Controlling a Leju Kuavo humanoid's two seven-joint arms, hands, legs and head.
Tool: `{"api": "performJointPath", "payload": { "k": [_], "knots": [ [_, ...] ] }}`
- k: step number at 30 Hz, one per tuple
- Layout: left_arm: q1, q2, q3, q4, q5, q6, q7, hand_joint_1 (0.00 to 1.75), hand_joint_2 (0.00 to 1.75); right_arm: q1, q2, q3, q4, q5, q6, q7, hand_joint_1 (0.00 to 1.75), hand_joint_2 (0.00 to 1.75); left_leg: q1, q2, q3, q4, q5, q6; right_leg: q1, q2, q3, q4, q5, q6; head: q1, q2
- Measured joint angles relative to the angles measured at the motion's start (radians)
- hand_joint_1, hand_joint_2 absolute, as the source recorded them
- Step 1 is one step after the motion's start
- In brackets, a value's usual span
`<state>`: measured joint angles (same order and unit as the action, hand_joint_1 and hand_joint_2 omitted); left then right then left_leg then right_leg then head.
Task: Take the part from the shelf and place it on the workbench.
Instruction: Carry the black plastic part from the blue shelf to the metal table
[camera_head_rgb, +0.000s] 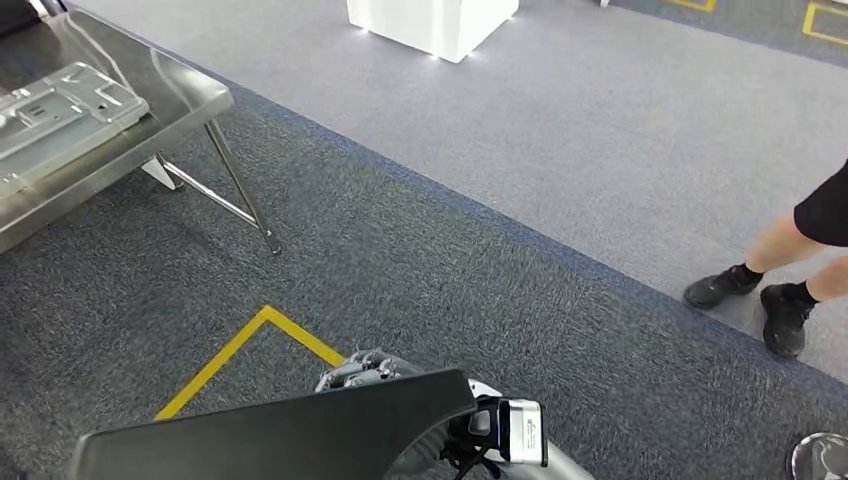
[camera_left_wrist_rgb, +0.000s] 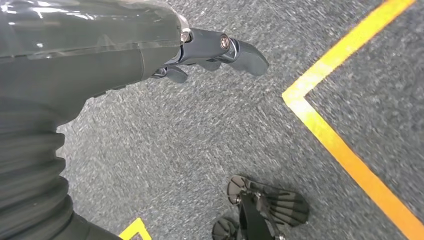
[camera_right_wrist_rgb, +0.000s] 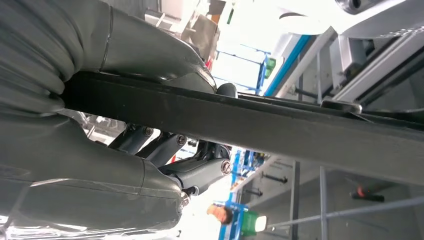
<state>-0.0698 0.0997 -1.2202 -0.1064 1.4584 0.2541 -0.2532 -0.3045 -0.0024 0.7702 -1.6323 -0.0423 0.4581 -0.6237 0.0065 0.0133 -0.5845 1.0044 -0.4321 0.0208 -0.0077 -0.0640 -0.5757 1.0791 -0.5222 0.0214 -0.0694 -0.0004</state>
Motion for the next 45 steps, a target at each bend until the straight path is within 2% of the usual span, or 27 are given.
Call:
{"api": "performJointPath", "payload": {
  "k": [2, 4, 6, 7, 9, 10, 12, 13, 15, 17, 19, 20, 21, 23, 25, 26, 28, 30, 32, 34, 35, 37, 39, 40, 41, 43, 45],
  "knots": [
    [-0.003, 0.000, 0.002, 0.000, 0.000, -0.007, 0.000, 0.00, 1.75, 0.004, -0.003, 0.000, 0.003, 0.000, 0.000, 0.000, 1.75, 1.75, 0.002, -0.024, -0.001, -0.001, 0.002, 0.006, -0.003, 0.048, -0.061, 0.121, -0.057, 0.003, 0.000, 0.000],
    [-0.004, 0.000, 0.005, 0.000, 0.000, -0.011, -0.001, 0.00, 1.75, 0.010, -0.007, 0.000, 0.009, 0.000, 0.000, 0.000, 1.75, 1.75, 0.001, -0.053, -0.001, 0.001, 0.002, 0.008, -0.004, 0.058, -0.114, 0.210, -0.076, 0.003, 0.000, 0.000],
    [-0.003, -0.001, 0.006, 0.000, 0.000, -0.013, -0.002, 0.00, 1.75, 0.012, -0.008, 0.000, 0.013, 0.000, 0.000, 0.000, 1.75, 1.75, 0.002, -0.083, -0.001, 0.006, 0.001, 0.006, -0.005, 0.065, -0.106, 0.164, -0.023, 0.000, 0.000, 0.000],
    [-0.002, -0.002, 0.006, 0.000, 0.000, -0.014, -0.005, 0.00, 1.75, 0.012, -0.008, 0.000, 0.015, -0.001, 0.000, 0.000, 1.75, 1.75, 0.002, -0.097, -0.001, 0.009, -0.001, 0.004, -0.007, 0.084, -0.079, 0.096, 0.018, -0.003, 0.000, 0.000],
    [-0.003, -0.005, 0.006, 0.000, 0.000, -0.017, -0.013, 0.00, 1.75, 0.011, -0.008, 0.000, 0.017, -0.002, 0.001, 0.000, 1.75, 1.75, 0.002, -0.123, -0.007, 0.017, -0.005, -0.005, -0.010, 0.126, -0.033, -0.016, 0.065, -0.007, 0.000, 0.000],
    [-0.003, -0.006, 0.006, 0.000, 0.000, -0.019, -0.018, 0.00, 1.75, 0.011, -0.008, 0.000, 0.018, -0.003, 0.002, 0.000, 1.75, 1.75, 0.003, -0.134, -0.011, 0.019, -0.006, -0.011, -0.009, 0.139, -0.023, -0.042, 0.070, -0.009, 0.000, 0.000],
    [-0.001, -0.006, 0.006, 0.000, 0.000, -0.020, -0.026, 0.00, 1.75, 0.011, -0.007, 0.000, 0.020, -0.004, 0.005, 0.000, 1.75, 1.75, 0.006, -0.153, -0.017, 0.016, -0.005, -0.025, -0.005, 0.126, -0.021, -0.050, 0.069, -0.018, 0.000, 0.000],
    [0.001, -0.007, 0.006, 0.000, 0.000, -0.020, -0.028, 0.00, 1.75, 0.011, -0.006, 0.000, 0.020, -0.004, 0.007, 0.000, 1.75, 1.75, 0.008, -0.147, -0.018, 0.017, -0.006, -0.030, -0.004, 0.114, -0.017, -0.055, 0.071, -0.025, 0.000, 0.000],
    [0.003, -0.008, 0.006, 0.000, 0.000, -0.020, -0.030, 0.00, 1.75, 0.010, -0.002, -0.001, 0.020, -0.004, 0.010, 0.000, 1.75, 1.75, 0.007, -0.094, -0.037, 0.061, -0.034, -0.041, -0.007, 0.087, -0.008, -0.066, 0.073, -0.038, 0.000, 0.000],
    [-0.002, -0.008, 0.006, 0.000, 0.000, -0.020, -0.031, 0.00, 1.75, 0.011, 0.000, -0.001, 0.021, -0.005, 0.012, 0.000, 1.75, 1.75, 0.008, -0.037, -0.092, 0.176, -0.094, -0.050, -0.005, 0.058, -0.003, -0.069, 0.070, -0.046, 0.000, 0.000],
    [-0.003, -0.008, 0.006, 0.000, 0.000, -0.020, -0.032, 0.00, 1.75, 0.013, 0.000, -0.002, 0.024, -0.005, 0.015, 0.000, 1.75, 1.75, 0.011, -0.025, -0.142, 0.275, -0.128, -0.057, -0.004, 0.029, -0.002, -0.068, 0.066, -0.047, 0.000, 0.000],
    [-0.001, -0.007, 0.006, 0.000, 0.000, -0.020, -0.033, 0.00, 1.75, 0.013, 0.000, -0.002, 0.025, -0.005, 0.016, 0.000, 1.75, 1.75, 0.012, -0.022, -0.144, 0.278, -0.119, -0.059, -0.004, 0.015, -0.001, -0.067, 0.064, -0.046, 0.000, 0.000],
    [0.001, -0.007, 0.006, 0.000, 0.000, -0.020, -0.034, 0.00, 1.75, 0.013, 0.001, -0.002, 0.025, -0.006, 0.019, 0.000, 1.75, 1.75, 0.013, -0.017, -0.124, 0.240, -0.093, -0.059, -0.004, 0.002, 0.001, -0.067, 0.062, -0.044, 0.000, 0.000],
    [0.002, -0.005, 0.006, 0.000, 0.000, -0.020, -0.036, 0.00, 1.75, 0.013, 0.001, -0.003, 0.023, -0.011, 0.027, 0.000, 1.75, 1.75, 0.009, 0.023, -0.052, 0.104, -0.034, -0.052, -0.002, -0.022, 0.007, -0.065, 0.056, -0.038, 0.000, 0.000],
    [-0.001, -0.003, 0.006, 0.000, 0.000, -0.020, -0.037, 0.00, 1.75, 0.013, 0.001, -0.010, 0.021, -0.018, 0.035, 0.000, 1.75, 1.75, 0.002, 0.056, -0.009, 0.020, -0.011, -0.036, 0.002, -0.041, 0.014, -0.064, 0.050, -0.028, 0.000, 0.000],
    [-0.001, -0.003, 0.006, 0.000, 0.000, -0.021, -0.037, 0.00, 1.75, 0.013, 0.001, -0.015, 0.019, -0.020, 0.037, 0.000, 1.75, 1.75, -0.002, 0.057, -0.008, 0.012, -0.013, -0.028, 0.004, -0.050, 0.016, -0.065, 0.048, -0.023, 0.000, 0.000],
    [0.001, -0.001, 0.005, 0.000, 0.000, -0.023, -0.037, 0.00, 1.75, 0.012, 0.001, -0.025, 0.017, -0.025, 0.042, 0.000, 1.75, 1.75, -0.001, 0.033, -0.009, 0.010, -0.011, -0.015, 0.003, -0.065, 0.023, -0.067, 0.045, -0.011, 0.000, 0.000],
    [0.000, 0.001, 0.004, 0.000, 0.000, -0.025, -0.039, 0.00, 1.75, 0.012, 0.001, -0.035, 0.011, -0.030, 0.049, 0.000, 1.75, 1.75, 0.005, 0.010, -0.003, 0.001, -0.005, -0.004, -0.001, -0.024, 0.016, -0.038, 0.020, 0.000, 0.000, 0.000],
    [-0.005, 0.002, 0.002, 0.000, 0.000, -0.028, -0.043, 0.00, 1.75, 0.017, -0.001, -0.046, 0.005, -0.033, 0.054, 0.000, 1.75, 1.75, 0.006, -0.014, 0.000, -0.002, -0.001, 0.004, -0.005, 0.039, -0.032, 0.068, -0.039, 0.006, 0.000, 0.000],
    [-0.008, 0.003, 0.000, 0.000, 0.000, -0.031, -0.044, 0.00, 1.75, 0.028, -0.004, -0.058, 0.002, -0.037, 0.057, 0.000, 1.75, 1.75, 0.004, -0.041, -0.001, -0.001, -0.002, 0.008, -0.005, 0.057, -0.096, 0.189, -0.084, 0.005, 0.000, 0.000],
    [-0.007, 0.004, -0.001, 0.000, 0.000, -0.032, -0.044, 0.00, 1.75, 0.034, -0.005, -0.063, 0.002, -0.038, 0.060, 0.000, 1.75, 1.75, 0.003, -0.055, -0.001, 0.001, -0.002, 0.008, -0.005, 0.059, -0.113, 0.213, -0.081, 0.004, 0.000, 0.000],
    [-0.007, 0.008, -0.003, 0.000, 0.000, -0.033, -0.045, 0.00, 1.75, 0.037, -0.007, -0.074, -0.002, -0.041, 0.068, 0.000, 1.75, 1.75, 0.002, -0.086, 0.000, 0.005, -0.005, 0.007, -0.005, 0.067, -0.092, 0.145, -0.019, -0.003, 0.000, 0.000],
    [-0.009, 0.010, -0.003, 0.000, 0.000, -0.041, -0.053, 0.00, 1.75, 0.037, -0.008, -0.082, -0.007, -0.042, 0.071, 0.000, 1.75, 1.75, 0.002, -0.113, -0.001, 0.011, -0.008, 0.002, -0.006, 0.107, -0.038, 0.011, 0.047, -0.012, 0.000, 0.000],
    [-0.011, 0.011, -0.003, 0.000, 0.000, -0.047, -0.057, 0.00, 1.75, 0.037, -0.008, -0.085, -0.009, -0.042, 0.070, 0.000, 1.75, 1.75, 0.002, -0.124, -0.004, 0.013, -0.009, -0.002, -0.006, 0.125, -0.020, -0.033, 0.062, -0.014, 0.000, 0.000],
    [-0.012, 0.012, -0.003, 0.000, 0.000, -0.052, -0.061, 0.00, 1.75, 0.037, -0.008, -0.087, -0.012, -0.041, 0.070, 0.000, 1.75, 1.75, 0.005, -0.133, -0.007, 0.013, -0.009, -0.008, -0.005, 0.136, -0.013, -0.053, 0.064, -0.016, 0.000, 0.000],
    [-0.011, 0.016, -0.004, 0.000, 0.000, -0.059, -0.064, 0.00, 1.75, 0.038, -0.008, -0.091, -0.018, -0.040, 0.070, 0.000, 1.75, 1.75, 0.008, -0.151, -0.012, 0.010, -0.008, -0.022, -0.002, 0.123, -0.010, -0.060, 0.064, -0.021, 0.000, 0.000],
    [-0.010, 0.020, -0.004, 0.000, 0.000, -0.065, -0.065, 0.00, 1.75, 0.038, -0.006, -0.094, -0.025, -0.037, 0.071, 0.000, 1.75, 1.75, 0.007, -0.124, -0.020, 0.026, -0.019, -0.035, -0.005, 0.099, 0.001, -0.073, 0.067, -0.033, 0.000, 0.000]
  ]
}}
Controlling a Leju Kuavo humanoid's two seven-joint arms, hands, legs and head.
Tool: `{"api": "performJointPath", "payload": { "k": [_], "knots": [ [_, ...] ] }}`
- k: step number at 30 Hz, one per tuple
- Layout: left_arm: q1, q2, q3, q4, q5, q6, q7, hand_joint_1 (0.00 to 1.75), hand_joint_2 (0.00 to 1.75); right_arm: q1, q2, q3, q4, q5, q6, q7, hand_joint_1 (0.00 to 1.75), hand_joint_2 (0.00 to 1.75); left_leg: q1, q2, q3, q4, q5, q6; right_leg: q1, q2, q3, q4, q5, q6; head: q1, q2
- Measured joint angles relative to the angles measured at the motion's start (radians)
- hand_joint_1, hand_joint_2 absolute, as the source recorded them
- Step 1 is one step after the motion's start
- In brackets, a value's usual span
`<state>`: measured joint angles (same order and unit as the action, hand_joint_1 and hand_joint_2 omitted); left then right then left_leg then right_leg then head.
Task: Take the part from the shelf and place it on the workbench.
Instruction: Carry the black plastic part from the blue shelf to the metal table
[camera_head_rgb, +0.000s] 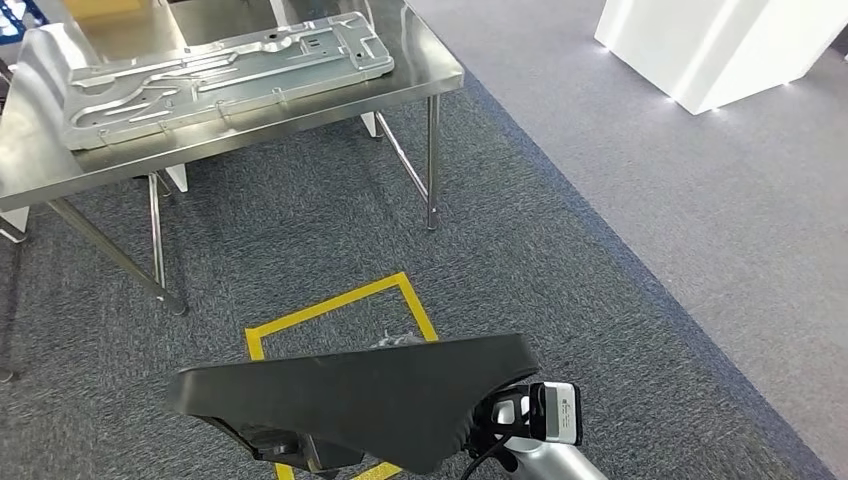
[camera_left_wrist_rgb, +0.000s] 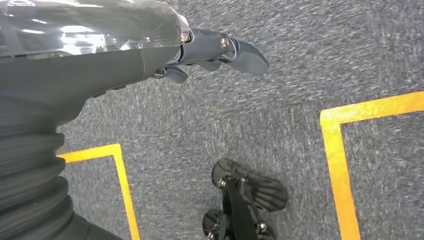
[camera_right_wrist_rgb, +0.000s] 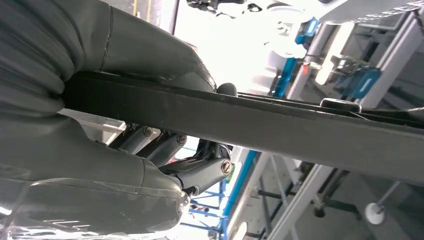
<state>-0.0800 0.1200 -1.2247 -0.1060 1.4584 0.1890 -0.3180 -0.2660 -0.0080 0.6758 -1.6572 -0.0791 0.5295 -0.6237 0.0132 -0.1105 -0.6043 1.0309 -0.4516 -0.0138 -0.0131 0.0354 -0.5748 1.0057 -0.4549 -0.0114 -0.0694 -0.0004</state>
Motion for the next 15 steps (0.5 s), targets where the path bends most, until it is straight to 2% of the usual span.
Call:
{"api": "performJointPath", "payload": {
  "k": [1, 2, 3, 4, 5, 6, 7, 8, 10, 11, 13, 14, 15],
  "knots": [
    [-0.002, 0.004, 0.000, 0.000, 0.000, -0.002, -0.001, 0.00, 1.75, 0.000, 0.001, -0.001, -0.003, 0.002, 0.001, 0.000, 1.75, 1.75, -0.002, 0.028, -0.014, 0.031, -0.018, -0.005, -0.002, -0.014, 0.006, -0.006, 0.001, -0.006, 0.000, 0.000],
    [-0.005, 0.007, 0.000, 0.000, 0.000, -0.004, -0.002, 0.00, 1.75, 0.002, 0.003, -0.002, -0.004, 0.004, 0.002, 0.000, 1.75, 1.75, -0.001, 0.060, -0.038, 0.083, -0.046, -0.010, -0.001, -0.029, 0.011, -0.010, 0.000, -0.011, 0.000, 0.000],
    [-0.009, 0.009, 0.000, 0.000, 0.000, -0.006, -0.004, 0.00, 1.75, 0.003, 0.003, -0.002, -0.004, 0.006, 0.001, 0.000, 1.75, 1.75, 0.000, 0.082, -0.072, 0.149, -0.077, -0.014, 0.001, -0.044, 0.013, -0.010, -0.003, -0.015, 0.000, 0.000],
    [-0.011, 0.011, 0.000, 0.000, 0.000, -0.009, -0.006, 0.00, 1.75, 0.005, 0.004, -0.002, -0.004, 0.007, 0.001, 0.000, 1.75, 1.75, 0.003, 0.092, -0.103, 0.209, -0.099, -0.019, 0.002, -0.058, 0.014, -0.009, -0.006, -0.015, 0.000, 0.000],
    [-0.011, 0.012, 0.000, 0.000, 0.000, -0.012, -0.008, 0.00, 1.75, 0.007, 0.004, -0.002, -0.004, 0.009, 0.001, 0.000, 1.75, 1.75, 0.005, 0.098, -0.124, 0.248, -0.108, -0.022, 0.003, -0.072, 0.016, -0.009, -0.009, -0.015, 0.000, 0.000],
    [-0.010, 0.012, 0.000, 0.000, 0.000, -0.015, -0.009, 0.00, 1.75, 0.007, 0.004, -0.002, -0.004, 0.011, 0.000, 0.000, 1.75, 1.75, 0.007, 0.102, -0.125, 0.246, -0.095, -0.024, 0.003, -0.085, 0.018, -0.008, -0.012, -0.014, 0.000, 0.000],
    [-0.009, 0.013, -0.001, 0.000, 0.000, -0.018, -0.010, 0.00, 1.75, 0.008, 0.004, -0.002, -0.004, 0.013, -0.001, 0.000, 1.75, 1.75, 0.008, 0.108, -0.104, 0.203, -0.065, -0.025, 0.003, -0.096, 0.021, -0.007, -0.015, -0.011, 0.000, 0.000],
    [-0.008, 0.014, -0.001, 0.000, 0.000, -0.021, -0.011, 0.00, 1.75, 0.007, 0.004, -0.002, -0.004, 0.014, -0.003, 0.000, 1.75, 1.75, 0.009, 0.116, -0.067, 0.131, -0.029, -0.024, 0.003, -0.104, 0.026, -0.006, -0.019, -0.007, 0.000, 0.000],
    [-0.010, 0.017, -0.001, 0.000, 0.000, -0.031, -0.015, 0.00, 1.75, 0.007, 0.004, -0.002, -0.004, 0.011, -0.006, 0.000, 1.75, 1.75, 0.006, 0.127, -0.003, 0.011, 0.014, -0.014, 0.004, -0.118, 0.033, -0.005, -0.026, 0.003, 0.000, 0.000],
    [-0.009, 0.018, -0.001, 0.000, 0.000, -0.036, -0.016, 0.00, 1.75, 0.007, 0.004, -0.003, -0.005, 0.008, -0.007, 0.000, 1.75, 1.75, 0.003, 0.129, 0.011, -0.017, 0.020, -0.007, 0.005, -0.122, 0.034, -0.004, -0.028, 0.008, 0.000, 0.000],
    [-0.004, 0.019, -0.001, 0.000, 0.000, -0.044, -0.018, 0.00, 1.75, 0.007, 0.004, -0.004, -0.006, 0.000, -0.006, 0.000, 1.75, 1.75, -0.003, 0.125, 0.010, -0.022, 0.017, 0.007, 0.008, -0.127, 0.035, -0.005, -0.028, 0.017, 0.000, 0.000],
    [-0.003, 0.019, -0.001, 0.000, 0.000, -0.048, -0.018, 0.00, 1.75, 0.007, 0.005, -0.004, -0.008, -0.001, -0.005, 0.000, 1.75, 1.75, -0.001, 0.124, 0.011, -0.022, 0.017, 0.013, 0.007, -0.122, 0.036, -0.005, -0.030, 0.023, 0.000, 0.000],
    [-0.003, 0.019, -0.001, 0.000, 0.000, -0.050, -0.019, 0.00, 1.75, 0.007, 0.005, -0.005, -0.010, -0.001, -0.002, 0.000, 1.75, 1.75, 0.001, 0.122, 0.012, -0.025, 0.018, 0.019, 0.006, -0.107, 0.033, 0.004, -0.038, 0.028, 0.000, 0.000]
  ]
}}
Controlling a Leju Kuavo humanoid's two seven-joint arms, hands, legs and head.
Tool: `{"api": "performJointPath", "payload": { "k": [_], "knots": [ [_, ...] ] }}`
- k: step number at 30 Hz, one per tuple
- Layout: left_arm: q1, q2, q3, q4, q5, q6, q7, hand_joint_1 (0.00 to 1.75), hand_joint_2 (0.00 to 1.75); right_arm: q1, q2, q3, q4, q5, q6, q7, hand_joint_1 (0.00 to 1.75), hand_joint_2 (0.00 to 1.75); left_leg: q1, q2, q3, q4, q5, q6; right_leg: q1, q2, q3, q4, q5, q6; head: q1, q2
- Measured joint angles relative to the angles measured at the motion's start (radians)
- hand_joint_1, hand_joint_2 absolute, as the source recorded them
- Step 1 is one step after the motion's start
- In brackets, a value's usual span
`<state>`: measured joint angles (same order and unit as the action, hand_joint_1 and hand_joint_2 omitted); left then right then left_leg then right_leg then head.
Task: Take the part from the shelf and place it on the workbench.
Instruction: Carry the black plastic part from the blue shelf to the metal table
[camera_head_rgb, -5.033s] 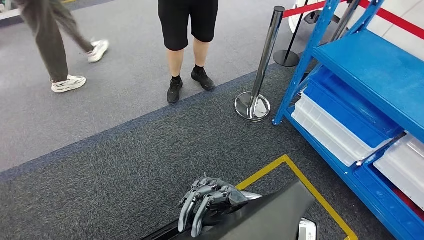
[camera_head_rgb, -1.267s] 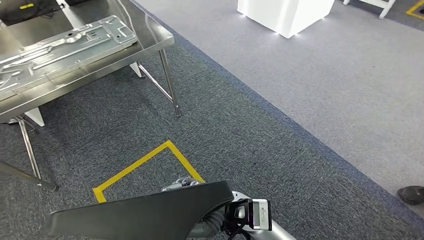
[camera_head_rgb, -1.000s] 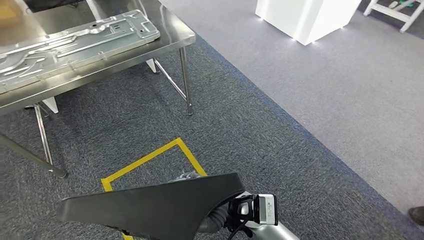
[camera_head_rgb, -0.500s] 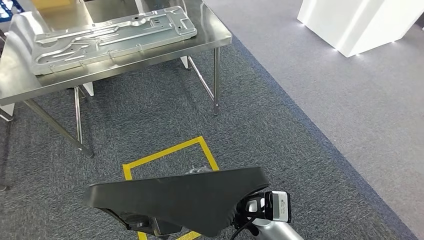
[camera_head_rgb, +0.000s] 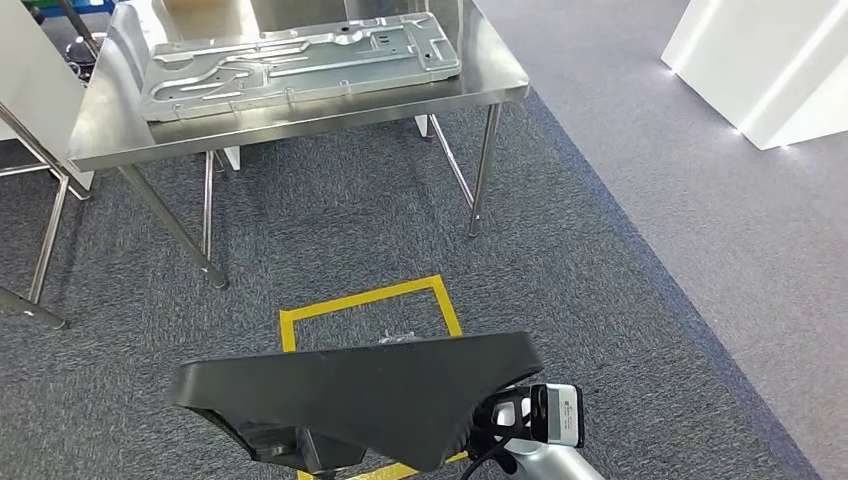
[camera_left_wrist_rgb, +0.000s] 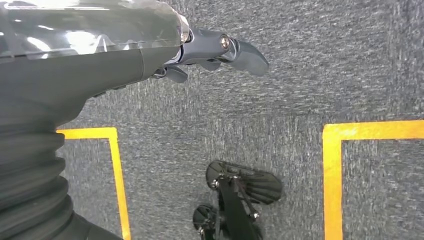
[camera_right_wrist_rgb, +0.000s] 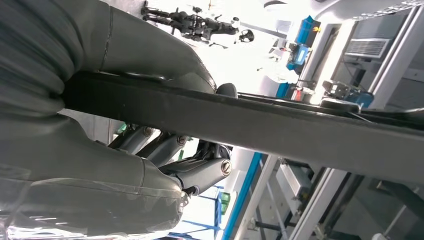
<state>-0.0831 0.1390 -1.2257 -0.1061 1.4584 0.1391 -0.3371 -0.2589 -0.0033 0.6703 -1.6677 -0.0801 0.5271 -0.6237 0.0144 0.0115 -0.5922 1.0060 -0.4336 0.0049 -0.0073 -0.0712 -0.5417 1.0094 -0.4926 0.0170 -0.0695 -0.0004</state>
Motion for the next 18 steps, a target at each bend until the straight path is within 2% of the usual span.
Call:
{"api": "performJointPath", "payload": {
  "k": [2, 3, 4, 5, 6, 7, 9, 11, 13, 15, 17, 18],
  "knots": [
    [-0.005, 0.000, 0.000, 0.000, 0.000, -0.003, -0.004, 0.00, 1.75, 0.001, 0.000, -0.004, -0.006, 0.001, 0.003, 0.000, 1.75, 1.75, 0.004, -0.004, 0.003, -0.005, 0.002, 0.011, -0.004, 0.042, -0.036, 0.077, -0.046, 0.007, 0.000, 0.000],
    [-0.008, 0.000, 0.000, 0.000, 0.000, -0.003, -0.006, 0.00, 1.75, 0.002, 0.000, -0.005, -0.007, 0.001, 0.004, 0.000, 1.75, 1.75, 0.003, -0.006, 0.003, -0.005, 0.001, 0.015, -0.005, 0.059, -0.069, 0.141, -0.078, 0.009, 0.000, 0.000],
    [-0.010, 0.000, 0.000, 0.000, 0.000, -0.004, -0.009, 0.00, 1.75, 0.005, -0.001, -0.006, -0.008, 0.002, 0.004, 0.000, 1.75, 1.75, 0.002, -0.008, 0.002, -0.005, 0.000, 0.018, -0.005, 0.065, -0.106, 0.212, -0.106, 0.009, 0.000, 0.000],
    [-0.011, 0.000, 0.000, 0.000, 0.000, -0.004, -0.011, 0.00, 1.75, 0.007, -0.001, -0.007, -0.008, 0.002, 0.004, 0.000, 1.75, 1.75, 0.001, -0.012, 0.003, -0.004, -0.001, 0.019, -0.005, 0.067, -0.136, 0.265, -0.118, 0.009, 0.000, 0.000],
    [-0.011, 0.000, 0.000, 0.000, 0.000, -0.006, -0.013, 0.00, 1.75, 0.009, -0.001, -0.007, -0.008, 0.003, 0.004, 0.000, 1.75, 1.75, 0.000, -0.017, 0.003, -0.003, -0.003, 0.020, -0.005, 0.067, -0.151, 0.284, -0.110, 0.008, 0.000, 0.000],
    [-0.011, 0.000, 0.000, 0.000, 0.000, -0.007, -0.015, 0.00, 1.75, 0.010, -0.001, -0.007, -0.008, 0.003, 0.004, 0.000, 1.75, 1.75, -0.001, -0.022, 0.005, -0.003, -0.005, 0.020, -0.005, 0.067, -0.147, 0.266, -0.084, 0.006, 0.000, 0.000],
    [-0.012, -0.001, 0.000, 0.000, 0.000, -0.011, -0.021, 0.00, 1.75, 0.010, -0.001, -0.007, -0.008, 0.004, 0.004, 0.000, 1.75, 1.75, -0.002, -0.032, 0.010, 0.000, -0.010, 0.016, -0.004, 0.071, -0.092, 0.136, -0.010, -0.004, 0.000, 0.000],
    [-0.012, -0.003, 0.000, 0.000, 0.000, -0.013, -0.025, 0.00, 1.75, 0.009, 0.000, -0.007, -0.009, 0.004, 0.004, 0.000, 1.75, 1.75, -0.006, -0.039, 0.013, 0.003, -0.016, 0.008, -0.001, 0.074, -0.042, 0.027, 0.024, -0.012, 0.000, 0.000],
    [-0.010, -0.004, 0.000, 0.000, 0.000, -0.014, -0.026, 0.00, 1.75, 0.009, 0.001, -0.007, -0.009, 0.004, 0.004, 0.000, 1.75, 1.75, -0.007, -0.041, 0.014, 0.002, -0.020, -0.004, 0.004, 0.074, -0.031, 0.003, 0.021, -0.019, 0.000, 0.000],
    [-0.010, -0.004, 0.000, 0.000, 0.000, -0.014, -0.027, 0.00, 1.75, 0.009, 0.003, -0.007, -0.009, 0.004, 0.004, 0.000, 1.75, 1.75, -0.005, -0.039, 0.018, 0.005, -0.024, -0.016, 0.001, 0.072, -0.023, -0.005, 0.024, -0.028, 0.000, 0.000],
    [-0.011, -0.005, 0.000, 0.000, 0.000, -0.014, -0.027, 0.00, 1.75, 0.007, 0.007, -0.007, -0.010, 0.004, 0.004, 0.000, 1.75, 1.75, -0.002, -0.031, -0.005, 0.062, -0.052, -0.027, -0.004, 0.069, -0.009, -0.014, 0.024, -0.039, 0.000, 0.000],
    [-0.011, -0.005, 0.000, 0.000, 0.000, -0.014, -0.028, 0.00, 1.75, 0.007, 0.008, -0.007, -0.010, 0.004, 0.004, 0.000, 1.75, 1.75, 0.000, -0.027, -0.037, 0.123, -0.078, -0.032, -0.004, 0.067, -0.003, -0.016, 0.021, -0.043, 0.000, 0.000]
  ]
}}
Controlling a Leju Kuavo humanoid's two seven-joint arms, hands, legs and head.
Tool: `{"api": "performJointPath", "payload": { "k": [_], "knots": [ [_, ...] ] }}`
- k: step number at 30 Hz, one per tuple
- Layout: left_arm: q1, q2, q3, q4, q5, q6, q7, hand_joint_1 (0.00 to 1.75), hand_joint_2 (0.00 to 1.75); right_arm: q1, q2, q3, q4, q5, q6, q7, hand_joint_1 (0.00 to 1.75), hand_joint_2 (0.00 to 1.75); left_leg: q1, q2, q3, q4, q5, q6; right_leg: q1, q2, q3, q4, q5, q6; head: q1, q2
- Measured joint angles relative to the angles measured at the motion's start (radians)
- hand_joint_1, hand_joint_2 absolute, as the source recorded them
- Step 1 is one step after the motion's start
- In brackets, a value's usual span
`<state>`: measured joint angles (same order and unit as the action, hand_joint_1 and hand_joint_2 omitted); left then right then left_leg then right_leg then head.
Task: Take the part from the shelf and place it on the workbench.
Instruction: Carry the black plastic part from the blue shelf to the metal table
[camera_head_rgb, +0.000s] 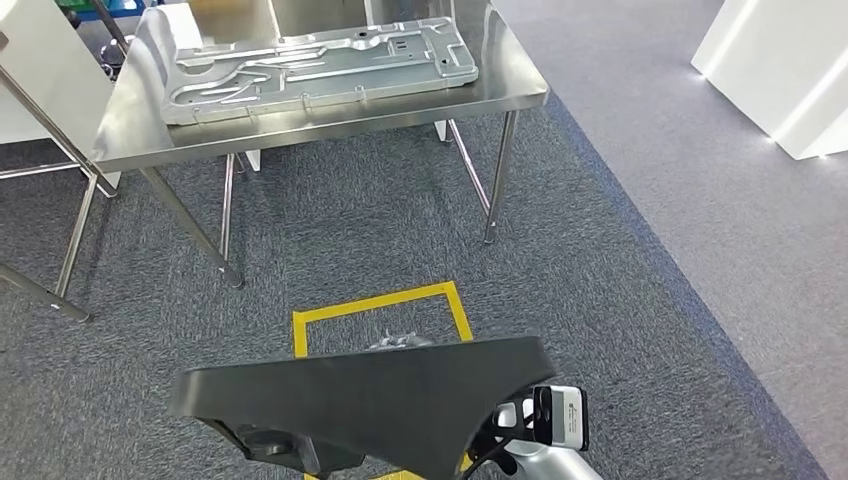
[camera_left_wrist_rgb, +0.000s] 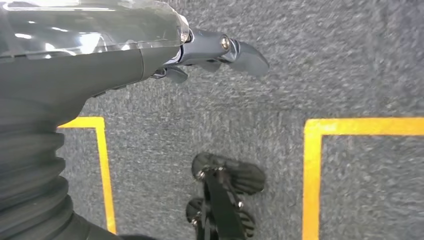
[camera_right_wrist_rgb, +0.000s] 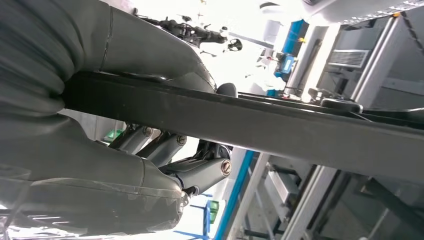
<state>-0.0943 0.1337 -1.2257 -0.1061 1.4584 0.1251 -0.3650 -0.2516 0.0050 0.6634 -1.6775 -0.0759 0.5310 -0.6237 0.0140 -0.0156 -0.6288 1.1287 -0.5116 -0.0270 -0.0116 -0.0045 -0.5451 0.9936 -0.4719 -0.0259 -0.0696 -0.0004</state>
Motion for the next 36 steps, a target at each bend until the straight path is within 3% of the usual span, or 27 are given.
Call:
{"api": "performJointPath", "payload": {
  "k": [2, 3, 4, 6, 8, 10, 13, 15, 17, 18, 19, 20, 22, 24, 27, 29, 30, 32, 33, 34, 35, 36],
  "knots": [
    [0.002, 0.000, 0.000, 0.000, 0.000, 0.000, 0.000, 0.00, 1.75, 0.002, 0.002, 0.000, 0.001, 0.000, 0.000, 0.000, 1.75, 1.75, 0.002, 0.003, -0.077, 0.131, -0.042, -0.009, 0.001, -0.002, 0.008, 0.000, -0.009, -0.003, 0.000, 0.000],
    [0.003, 0.000, 0.000, 0.000, 0.000, 0.000, 0.000, 0.00, 1.75, 0.003, 0.002, 0.000, 0.001, 0.000, 0.000, 0.000, 1.75, 1.75, 0.003, 0.005, -0.102, 0.164, -0.040, -0.012, 0.001, -0.003, 0.014, 0.001, -0.015, -0.002, 0.000, 0.000],
    [0.004, 0.000, 0.000, 0.000, 0.000, 0.000, 0.000, 0.00, 1.75, 0.004, 0.002, 0.000, 0.001, 0.000, 0.000, 0.000, 1.75, 1.75, 0.005, 0.006, -0.105, 0.154, -0.016, -0.013, 0.001, -0.003, 0.022, 0.001, -0.021, -0.001, 0.000, 0.000],
    [0.005, 0.001, 0.000, 0.000, 0.000, 0.000, 0.000, 0.00, 1.75, 0.004, 0.002, 0.000, 0.001, 0.000, 0.000, 0.000, 1.75, 1.75, 0.006, 0.012, -0.060, 0.032, 0.068, -0.011, 0.000, -0.004, 0.043, 0.001, -0.037, 0.004, 0.000, 0.000],
    [0.003, 0.001, 0.000, 0.000, 0.000, 0.000, -0.002, 0.00, 1.75, 0.003, 0.002, 0.000, 0.001, -0.001, 0.001, 0.000, 1.75, 1.75, 0.001, 0.019, -0.010, -0.079, 0.111, -0.001, 0.003, -0.005, 0.055, 0.002, -0.052, 0.014, 0.000, 0.000],
    [0.002, 0.000, 0.000, 0.000, 0.000, 0.001, -0.004, 0.00, 1.75, 0.002, 0.002, 0.000, 0.001, -0.002, 0.001, 0.000, 1.75, 1.75, -0.005, 0.020, 0.002, -0.103, 0.101, 0.013, 0.007, -0.007, 0.056, 0.001, -0.060, 0.025, 0.000, 0.000],
    [0.005, 0.000, 0.001, 0.000, 0.000, 0.002, -0.008, 0.00, 1.75, 0.000, 0.004, 0.000, -0.001, -0.004, 0.003, 0.000, 1.75, 1.75, 0.001, 0.015, 0.011, -0.112, 0.090, 0.032, 0.006, -0.007, 0.057, 0.016, -0.078, 0.042, 0.000, 0.000],
    [0.004, -0.001, 0.002, 0.000, 0.000, 0.004, -0.011, 0.00, 1.75, -0.002, 0.004, 0.000, -0.002, -0.005, 0.006, 0.000, 1.75, 1.75, 0.003, 0.013, 0.023, -0.118, 0.083, 0.044, 0.004, -0.003, 0.006, 0.114, -0.119, 0.048, 0.000, 0.000],
    [0.002, -0.001, 0.003, 0.000, 0.000, 0.006, -0.012, 0.00, 1.75, -0.001, 0.003, 0.000, -0.002, -0.007, 0.010, 0.000, 1.75, 1.75, 0.002, 0.011, 0.031, -0.118, 0.073, 0.050, 0.004, -0.001, -0.089, 0.256, -0.160, 0.050, 0.000, 0.000],
    [0.003, -0.001, 0.003, 0.000, 0.000, 0.006, -0.011, 0.00, 1.75, -0.001, 0.002, 0.000, -0.001, -0.008, 0.011, 0.000, 1.75, 1.75, 0.002, 0.010, 0.037, -0.118, 0.068, 0.050, 0.004, 0.000, -0.126, 0.298, -0.158, 0.050, 0.000, 0.000],
    [0.003, -0.001, 0.004, 0.000, 0.000, 0.007, -0.011, 0.00, 1.75, -0.001, 0.002, 0.000, 0.000, -0.009, 0.012, 0.000, 1.75, 1.75, 0.002, 0.007, 0.044, -0.117, 0.061, 0.049, 0.004, 0.000, -0.145, 0.303, -0.134, 0.049, 0.000, 0.000],
    [0.003, -0.002, 0.004, 0.000, 0.000, 0.008, -0.010, 0.00, 1.75, -0.002, 0.002, 0.000, 0.000, -0.010, 0.013, 0.000, 1.75, 1.75, 0.002, 0.005, 0.055, -0.117, 0.054, 0.048, 0.004, 0.000, -0.142, 0.265, -0.090, 0.047, 0.000, 0.000],
    [0.002, -0.003, 0.004, 0.000, 0.000, 0.009, -0.010, 0.00, 1.75, -0.006, 0.002, 0.000, 0.001, -0.015, 0.012, 0.000, 1.75, 1.75, 0.000, 0.000, 0.075, -0.115, 0.039, 0.042, 0.006, 0.002, -0.101, 0.133, 0.004, 0.040, 0.000, 0.000],
    [0.000, -0.004, 0.004, 0.000, 0.000, 0.010, -0.010, 0.00, 1.75, -0.010, 0.002, 0.000, 0.002, -0.018, 0.011, 0.000, 1.75, 1.75, -0.002, -0.003, 0.083, -0.113, 0.025, 0.031, 0.009, 0.004, -0.072, 0.049, 0.035, 0.033, 0.000, 0.000],
    [0.000, -0.005, 0.004, 0.000, 0.000, 0.011, -0.010, 0.00, 1.75, -0.013, 0.003, 0.000, 0.002, -0.021, 0.008, 0.000, 1.75, 1.75, -0.002, -0.003, 0.092, -0.120, 0.014, 0.012, 0.009, 0.006, -0.060, 0.028, 0.022, 0.019, 0.000, 0.000],
    [-0.002, -0.005, 0.004, 0.000, 0.000, 0.011, -0.012, 0.00, 1.75, -0.015, 0.004, 0.000, 0.001, -0.022, 0.006, 0.000, 1.75, 1.75, -0.001, 0.001, 0.083, -0.083, -0.006, 0.002, 0.004, 0.005, -0.040, 0.017, 0.016, 0.006, 0.000, 0.000],
    [-0.002, -0.005, 0.004, 0.000, 0.000, 0.011, -0.013, 0.00, 1.75, -0.016, 0.005, 0.000, 0.001, -0.024, 0.005, 0.000, 1.75, 1.75, 0.000, 0.004, 0.057, -0.031, -0.025, -0.002, 0.003, 0.004, -0.028, 0.013, 0.010, 0.002, 0.000, 0.000],
    [0.000, -0.005, 0.004, 0.000, 0.000, 0.011, -0.014, 0.00, 1.75, -0.014, 0.005, 0.000, 0.001, -0.026, 0.004, 0.000, 1.75, 1.75, 0.001, 0.007, -0.027, 0.108, -0.064, -0.009, 0.004, 0.002, -0.012, 0.013, -0.004, -0.003, 0.000, 0.000],
    [0.003, -0.005, 0.004, 0.000, 0.000, 0.011, -0.014, 0.00, 1.75, -0.012, 0.004, 0.000, 0.002, -0.027, 0.004, 0.000, 1.75, 1.75, 0.001, 0.007, -0.065, 0.156, -0.067, -0.011, 0.005, 0.003, -0.003, 0.013, -0.012, -0.004, 0.000, 0.000],
    [0.005, -0.005, 0.004, 0.000, 0.000, 0.011, -0.014, 0.00, 1.75, -0.010, 0.004, 0.000, 0.002, -0.027, 0.004, 0.000, 1.75, 1.75, 0.001, 0.008, -0.085, 0.166, -0.048, -0.011, 0.005, 0.004, 0.007, 0.013, -0.021, -0.003, 0.000, 0.000],
    [0.006, -0.005, 0.004, 0.000, 0.000, 0.011, -0.014, 0.00, 1.75, -0.009, 0.005, 0.000, 0.002, -0.028, 0.005, 0.000, 1.75, 1.75, 0.001, 0.008, -0.088, 0.140, -0.011, -0.010, 0.006, 0.004, 0.019, 0.013, -0.030, -0.002, 0.000, 0.000],
    [0.007, -0.004, 0.004, 0.000, 0.000, 0.011, -0.014, 0.00, 1.75, -0.008, 0.005, 0.000, 0.002, -0.028, 0.007, 0.000, 1.75, 1.75, 0.000, 0.008, -0.072, 0.078, 0.040, -0.006, 0.006, 0.004, 0.034, 0.013, -0.041, -0.001, 0.000, 0.000]
  ]
}}
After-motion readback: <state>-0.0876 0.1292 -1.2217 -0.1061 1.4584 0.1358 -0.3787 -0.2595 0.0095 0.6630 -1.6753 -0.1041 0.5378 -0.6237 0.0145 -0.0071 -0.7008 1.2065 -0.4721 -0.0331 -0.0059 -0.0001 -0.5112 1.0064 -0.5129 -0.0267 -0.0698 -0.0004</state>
